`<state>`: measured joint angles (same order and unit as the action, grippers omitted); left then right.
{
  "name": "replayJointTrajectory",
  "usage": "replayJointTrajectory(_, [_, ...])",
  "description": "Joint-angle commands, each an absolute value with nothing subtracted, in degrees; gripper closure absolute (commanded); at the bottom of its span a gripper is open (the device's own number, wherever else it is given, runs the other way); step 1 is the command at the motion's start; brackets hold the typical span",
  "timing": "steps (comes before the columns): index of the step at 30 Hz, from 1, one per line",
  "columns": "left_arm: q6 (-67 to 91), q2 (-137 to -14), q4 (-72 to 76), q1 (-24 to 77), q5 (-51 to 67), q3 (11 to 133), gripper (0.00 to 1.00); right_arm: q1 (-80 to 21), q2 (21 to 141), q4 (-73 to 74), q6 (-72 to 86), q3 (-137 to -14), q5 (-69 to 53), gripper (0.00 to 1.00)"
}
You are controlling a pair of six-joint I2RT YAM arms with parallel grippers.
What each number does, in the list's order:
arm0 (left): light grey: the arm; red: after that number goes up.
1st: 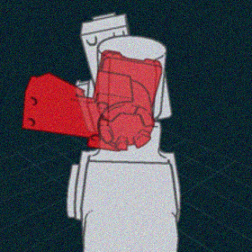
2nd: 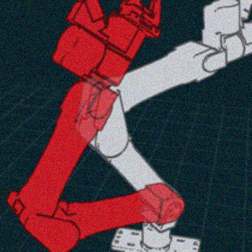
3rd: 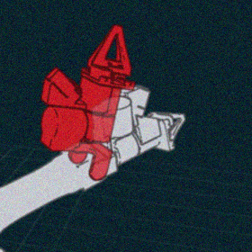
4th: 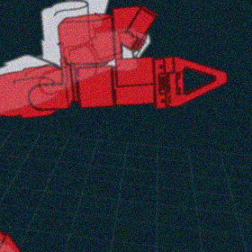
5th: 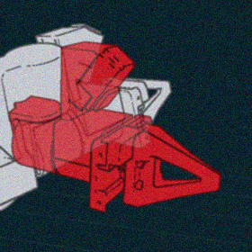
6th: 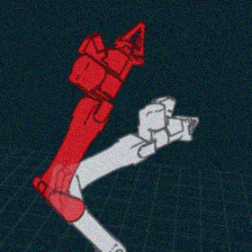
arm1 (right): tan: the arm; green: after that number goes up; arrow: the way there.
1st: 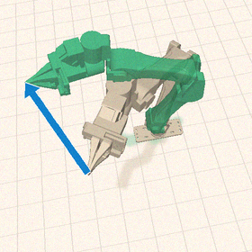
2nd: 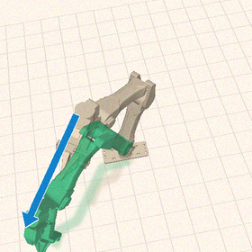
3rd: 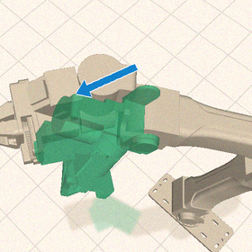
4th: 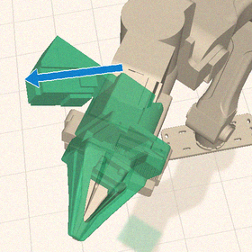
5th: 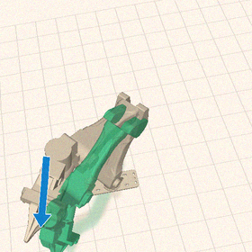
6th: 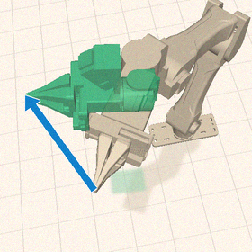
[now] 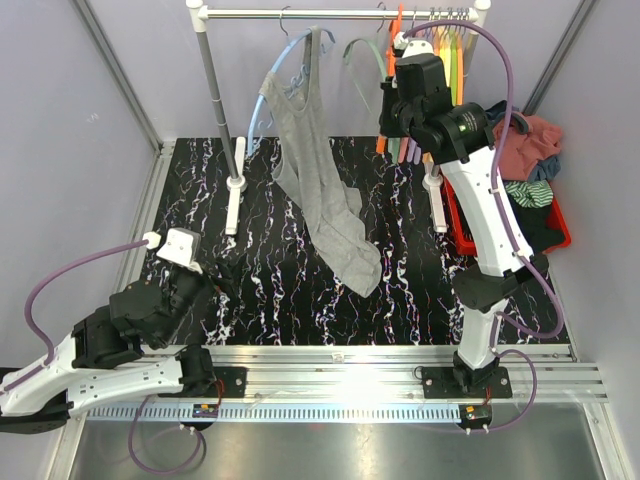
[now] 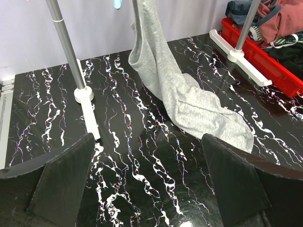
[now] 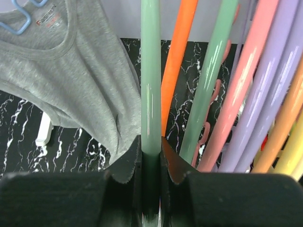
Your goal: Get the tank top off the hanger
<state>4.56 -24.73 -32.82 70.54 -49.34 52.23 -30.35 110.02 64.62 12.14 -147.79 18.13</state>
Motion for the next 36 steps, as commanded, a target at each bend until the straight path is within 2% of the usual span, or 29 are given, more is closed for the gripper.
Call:
replayJointTrajectory(1, [4.5, -25.0, -29.1, 70.5, -49.0, 52.7, 0.01, -30.2, 108.1, 63.1, 11.3, -147.2, 14.8, 1.0])
replayJointTrajectory(2, [4.5, -25.1, -29.1, 70.5, -49.0, 52.8, 0.01, -30.1, 107.2, 63.0, 11.5, -146.5, 14.3, 0.95])
replayJointTrajectory(3, [4.3, -25.5, -29.0, 70.6, -49.0, 53.0, 0.01, -30.6, 105.1, 62.8, 11.7, -145.6, 13.6, 0.75])
replayJointTrajectory(5, [3.9, -26.8, -29.3, 70.5, -49.0, 53.7, 0.01, -31.0, 102.1, 61.9, 11.9, -141.1, 13.1, 0.59])
replayJointTrajectory(6, [3.7, -27.6, -29.5, 70.5, -48.9, 54.1, 0.01, -31.5, 98.1, 61.4, 12.0, -139.0, 11.8, 0.48])
replayJointTrajectory(7, [3.7, -28.6, -30.8, 70.5, -48.9, 55.3, 0.01, -32.3, 95.7, 59.9, 12.6, -133.6, 11.2, 0.33])
replayJointTrajectory(10, [4.2, -34.4, -34.1, 70.1, -48.1, 58.7, 0.01, -33.7, 84.8, 56.5, 14.5, -119.7, 5.8, 0.16])
replayJointTrajectory(11, [4.3, -37.5, -34.6, 68.7, -47.0, 59.6, 0.01, -33.8, 79.5, 54.9, 15.0, -116.4, 4.2, 0.01])
replayJointTrajectory(13, [4.5, -40.2, -35.4, 65.1, -40.9, 61.9, 0.01, -34.0, 74.5, 54.1, 16.8, -107.3, 0.2, 0.0])
replayJointTrajectory(16, [4.7, -45.8, -35.2, 53.5, -30.0, 65.0, 0.01, -34.2, 64.6, 53.6, 19.1, -96.2, -7.2, 0.0])
replayJointTrajectory(21, [0.4, -54.2, -32.3, 45.8, -27.4, 73.7, 0.01, -34.3, 51.1, 54.9, 21.2, -79.1, -13.3, 0.0])
replayJointTrajectory(24, [-2.7, -62.1, -30.3, 39.7, -25.2, 85.6, 0.01, -34.4, 46.2, 54.6, 22.4, -70.0, -16.5, 0.0])
replayJointTrajectory(28, [-3.9, -76.4, -35.0, 29.1, -17.0, 102.4, 0.01, -34.4, 41.3, 53.9, 24.1, -63.2, -18.4, 0.0])
replayJointTrajectory(32, [-4.3, -90.4, -44.9, 24.4, -8.1, 121.5, 0.01, -34.4, 37.4, 54.0, 24.8, -60.6, -19.2, 0.0])
replayJointTrajectory(34, [-4.8, -95.3, -47.7, 23.4, -6.2, 127.6, 0.01, -34.4, 36.5, 54.6, 24.8, -60.0, -18.8, 0.0])
replayJointTrajectory(36, [-4.6, -96.8, -48.2, 23.2, -4.3, 128.8, 0.01, -34.4, 35.2, 54.8, 24.9, -59.6, -18.0, 0.0])
